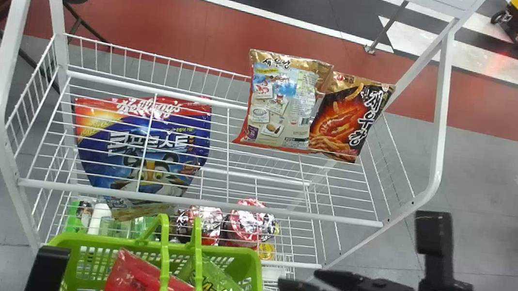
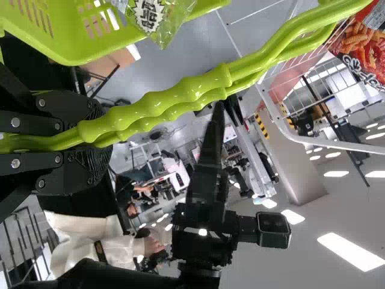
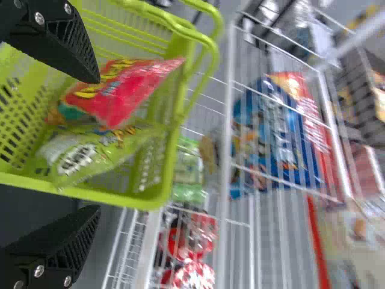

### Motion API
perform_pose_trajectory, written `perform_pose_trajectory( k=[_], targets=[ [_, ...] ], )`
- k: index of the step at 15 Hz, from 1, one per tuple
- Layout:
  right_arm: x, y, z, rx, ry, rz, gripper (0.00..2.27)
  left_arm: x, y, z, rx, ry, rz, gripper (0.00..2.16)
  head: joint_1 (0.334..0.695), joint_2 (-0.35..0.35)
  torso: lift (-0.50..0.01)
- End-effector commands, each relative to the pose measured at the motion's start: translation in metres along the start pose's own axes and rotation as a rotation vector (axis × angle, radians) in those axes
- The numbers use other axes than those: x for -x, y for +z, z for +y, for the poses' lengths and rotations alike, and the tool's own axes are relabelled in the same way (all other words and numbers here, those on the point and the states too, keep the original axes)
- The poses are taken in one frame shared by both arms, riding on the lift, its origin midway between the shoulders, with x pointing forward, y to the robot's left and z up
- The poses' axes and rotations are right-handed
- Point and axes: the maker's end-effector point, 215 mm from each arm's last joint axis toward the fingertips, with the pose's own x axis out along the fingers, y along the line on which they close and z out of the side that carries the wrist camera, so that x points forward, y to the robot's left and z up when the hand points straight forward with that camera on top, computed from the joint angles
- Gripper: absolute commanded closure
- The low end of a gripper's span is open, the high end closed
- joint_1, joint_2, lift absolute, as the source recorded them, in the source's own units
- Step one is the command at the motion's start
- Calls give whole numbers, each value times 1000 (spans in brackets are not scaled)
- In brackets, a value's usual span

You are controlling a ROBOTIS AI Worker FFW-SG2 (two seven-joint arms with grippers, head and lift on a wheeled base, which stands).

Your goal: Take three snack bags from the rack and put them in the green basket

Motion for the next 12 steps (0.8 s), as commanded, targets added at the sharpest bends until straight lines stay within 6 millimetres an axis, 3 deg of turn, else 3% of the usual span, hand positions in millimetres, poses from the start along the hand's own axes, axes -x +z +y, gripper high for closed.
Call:
perform_pose_trajectory(
  k=[1, 5, 12],
  targets=[
    [-13, 52, -16, 23, 55, -204, 83, -1, 0, 0, -2, 0, 1, 1220, 695, -350, -7],
    [-38, 122, -44, 69, 52, -458, 97, -1, -1, 3, 5, 1, 6, 1220, 695, -350, -7],
    [-78, 205, -83, 210, -123, -730, 110, 0, -2, 9, 21, -4, 13, 1220, 695, -350, -7]
  ],
)
